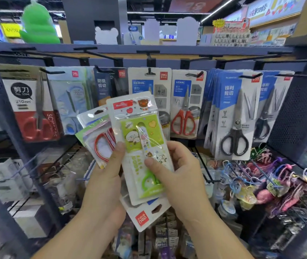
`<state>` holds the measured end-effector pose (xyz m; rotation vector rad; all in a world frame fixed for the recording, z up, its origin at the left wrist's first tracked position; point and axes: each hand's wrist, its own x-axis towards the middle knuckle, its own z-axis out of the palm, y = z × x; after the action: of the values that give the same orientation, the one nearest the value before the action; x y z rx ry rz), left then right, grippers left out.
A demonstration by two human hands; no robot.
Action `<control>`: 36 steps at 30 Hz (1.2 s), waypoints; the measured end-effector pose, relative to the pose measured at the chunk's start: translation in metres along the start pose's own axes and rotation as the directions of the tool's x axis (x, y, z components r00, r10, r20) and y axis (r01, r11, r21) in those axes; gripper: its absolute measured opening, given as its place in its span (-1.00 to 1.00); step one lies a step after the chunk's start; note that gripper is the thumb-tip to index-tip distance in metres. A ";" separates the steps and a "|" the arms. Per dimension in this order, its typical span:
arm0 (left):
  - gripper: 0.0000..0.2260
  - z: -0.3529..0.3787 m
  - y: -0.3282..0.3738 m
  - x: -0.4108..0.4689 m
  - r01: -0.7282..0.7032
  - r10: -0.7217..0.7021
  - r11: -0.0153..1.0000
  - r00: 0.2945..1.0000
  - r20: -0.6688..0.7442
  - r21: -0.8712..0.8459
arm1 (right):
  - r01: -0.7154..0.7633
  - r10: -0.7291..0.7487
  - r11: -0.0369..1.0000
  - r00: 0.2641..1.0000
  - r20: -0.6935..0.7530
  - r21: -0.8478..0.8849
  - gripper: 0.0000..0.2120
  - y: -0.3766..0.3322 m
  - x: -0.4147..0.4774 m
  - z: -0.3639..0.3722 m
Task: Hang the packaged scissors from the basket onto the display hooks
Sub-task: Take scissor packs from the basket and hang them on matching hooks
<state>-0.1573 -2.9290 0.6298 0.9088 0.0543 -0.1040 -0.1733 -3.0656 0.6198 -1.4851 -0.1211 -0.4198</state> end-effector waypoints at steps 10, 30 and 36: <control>-0.59 -0.046 0.027 0.007 -0.100 0.099 0.993 0.995 -0.015 -0.068 | -0.083 0.087 0.955 0.996 0.002 0.286 -0.79 0.015 0.014 0.055; -0.64 -0.174 0.130 0.042 -0.084 0.077 0.987 0.995 0.060 0.139 | -0.151 0.148 0.987 0.988 0.053 0.061 -0.67 0.025 0.031 0.187; -0.61 -0.199 0.145 0.050 -0.116 0.088 0.965 0.988 0.124 0.237 | -0.171 0.178 0.981 0.982 0.068 -0.091 -0.79 0.009 0.048 0.192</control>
<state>-0.0919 -2.6870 0.6172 1.1478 -0.1127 -0.0661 -0.0922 -2.8867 0.6451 -1.5812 -0.0324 -0.2293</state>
